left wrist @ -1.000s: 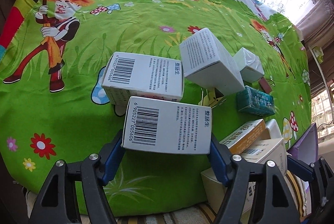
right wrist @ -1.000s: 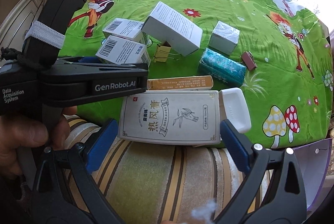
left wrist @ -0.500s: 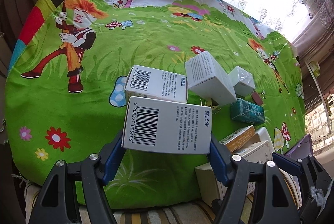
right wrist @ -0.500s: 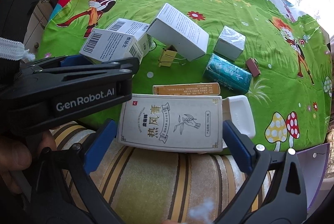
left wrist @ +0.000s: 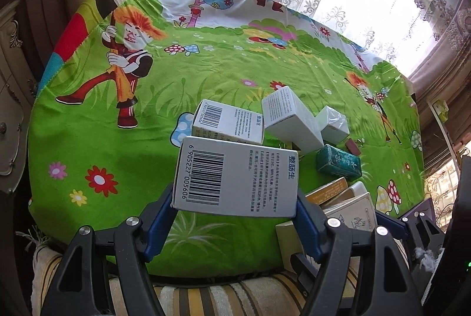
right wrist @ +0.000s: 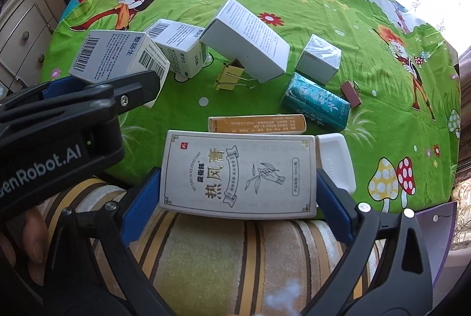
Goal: Organize rigid objects
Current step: 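Carry both boxes over the purple storage box and open both tools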
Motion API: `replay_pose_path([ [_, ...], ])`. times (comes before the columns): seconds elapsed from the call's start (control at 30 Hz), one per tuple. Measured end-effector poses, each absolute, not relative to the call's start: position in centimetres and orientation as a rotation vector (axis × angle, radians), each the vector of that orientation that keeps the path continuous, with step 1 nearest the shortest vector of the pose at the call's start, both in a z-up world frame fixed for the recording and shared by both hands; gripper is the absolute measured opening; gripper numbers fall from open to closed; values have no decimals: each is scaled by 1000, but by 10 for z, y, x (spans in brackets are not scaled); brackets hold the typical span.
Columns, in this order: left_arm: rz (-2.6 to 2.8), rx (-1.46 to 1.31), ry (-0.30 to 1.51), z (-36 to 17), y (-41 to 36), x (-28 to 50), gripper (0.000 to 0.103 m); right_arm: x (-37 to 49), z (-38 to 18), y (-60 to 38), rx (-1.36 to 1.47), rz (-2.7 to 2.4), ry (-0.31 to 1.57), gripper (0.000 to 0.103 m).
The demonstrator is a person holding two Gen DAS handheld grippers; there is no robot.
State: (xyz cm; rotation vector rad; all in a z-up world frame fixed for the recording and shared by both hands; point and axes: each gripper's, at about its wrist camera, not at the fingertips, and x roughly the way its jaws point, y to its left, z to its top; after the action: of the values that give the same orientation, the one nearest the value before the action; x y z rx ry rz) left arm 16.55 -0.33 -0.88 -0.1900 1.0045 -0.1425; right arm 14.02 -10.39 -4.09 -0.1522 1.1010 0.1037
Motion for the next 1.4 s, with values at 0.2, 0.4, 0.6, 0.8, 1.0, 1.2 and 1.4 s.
replay_pose_path([
  [0.2, -135, -206, 986, 1, -4, 149, 73, 128, -25, -116, -142, 67, 1033, 99],
  [0.4, -143, -204, 973, 10, -13, 136, 73, 114, -12, -131, -131, 36, 989, 99],
  [0.6, -170, -183, 967, 15, -30, 125, 73, 101, -4, -153, -101, 7, 965, 99],
  [0.8, -201, -162, 966, 19, -48, 115, 73, 90, 1, -176, -71, -24, 951, 99],
  [1.0, -241, -134, 970, 21, -71, 106, 73, 76, 5, -202, -38, -58, 942, 99],
  [1.2, -292, -105, 970, 25, -98, 95, 73, 60, 6, -231, -8, -100, 938, 99],
  [1.4, -341, -74, 964, 30, -125, 83, 73, 41, 7, -265, 37, -149, 930, 99],
])
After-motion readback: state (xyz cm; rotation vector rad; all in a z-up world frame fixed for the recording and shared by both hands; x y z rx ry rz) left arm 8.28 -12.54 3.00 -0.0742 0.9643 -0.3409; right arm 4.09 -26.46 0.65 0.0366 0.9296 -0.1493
